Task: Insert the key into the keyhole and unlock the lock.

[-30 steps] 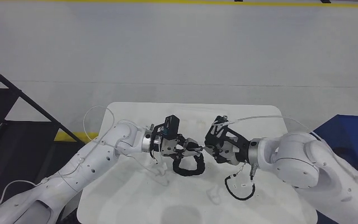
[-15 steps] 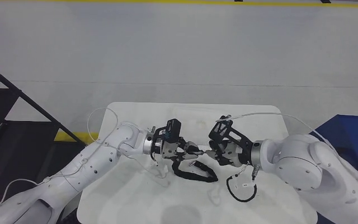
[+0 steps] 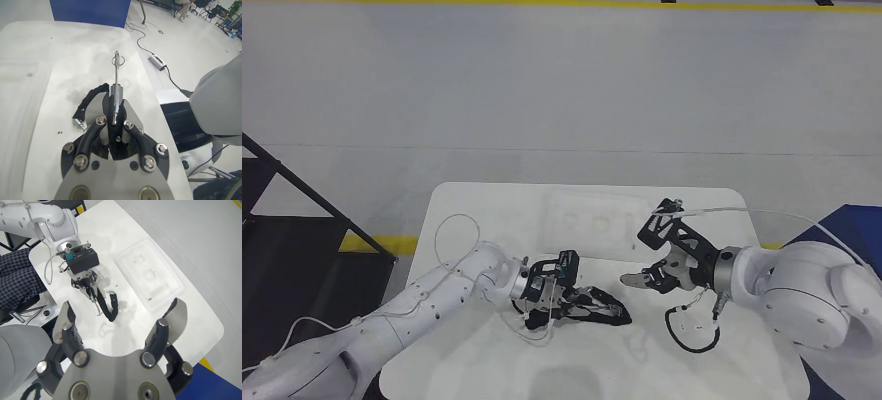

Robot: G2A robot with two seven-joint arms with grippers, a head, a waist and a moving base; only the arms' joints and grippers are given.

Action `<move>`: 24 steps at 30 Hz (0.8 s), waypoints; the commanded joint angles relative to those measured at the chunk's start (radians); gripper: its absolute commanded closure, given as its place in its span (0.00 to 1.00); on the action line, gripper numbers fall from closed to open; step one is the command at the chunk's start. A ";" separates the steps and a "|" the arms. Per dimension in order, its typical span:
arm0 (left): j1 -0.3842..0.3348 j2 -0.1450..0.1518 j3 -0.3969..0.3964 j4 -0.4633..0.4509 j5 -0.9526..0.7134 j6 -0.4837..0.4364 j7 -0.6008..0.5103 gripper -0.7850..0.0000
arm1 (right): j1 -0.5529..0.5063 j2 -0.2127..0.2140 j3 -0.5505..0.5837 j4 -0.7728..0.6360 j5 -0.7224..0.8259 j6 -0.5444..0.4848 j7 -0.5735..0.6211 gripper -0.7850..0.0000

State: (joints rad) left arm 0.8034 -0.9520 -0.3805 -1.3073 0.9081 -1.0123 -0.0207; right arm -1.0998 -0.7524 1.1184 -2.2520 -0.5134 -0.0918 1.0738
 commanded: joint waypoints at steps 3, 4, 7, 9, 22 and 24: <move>-0.010 -0.035 0.048 0.043 0.002 0.000 -0.022 0.68 | -0.026 0.002 0.008 0.005 -0.016 -0.025 -0.014 0.00; -0.015 -0.042 0.058 0.056 0.002 0.000 -0.032 0.21 | -0.031 0.002 0.009 0.007 -0.020 -0.031 -0.018 0.00; -0.032 -0.064 0.073 0.098 -0.012 0.000 -0.038 0.00 | -0.045 0.001 0.007 0.017 -0.028 -0.047 -0.029 0.00; -0.039 -0.078 0.079 0.115 -0.020 0.000 -0.031 0.00 | -0.052 -0.001 0.004 0.030 -0.029 -0.065 -0.043 0.00; -0.192 -0.031 -0.062 0.145 -0.043 0.000 0.203 0.00 | -0.076 -0.011 0.023 0.203 -0.056 -0.362 -0.346 0.00; -0.227 -0.010 -0.086 0.141 -0.026 0.000 0.232 0.00 | -0.060 -0.015 0.032 0.259 -0.057 -0.416 -0.410 0.00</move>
State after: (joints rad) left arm 0.5959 -0.9734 -0.4542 -1.1654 0.8722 -1.0123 0.1960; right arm -1.1688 -0.7652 1.1457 -2.0249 -0.5696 -0.4774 0.7012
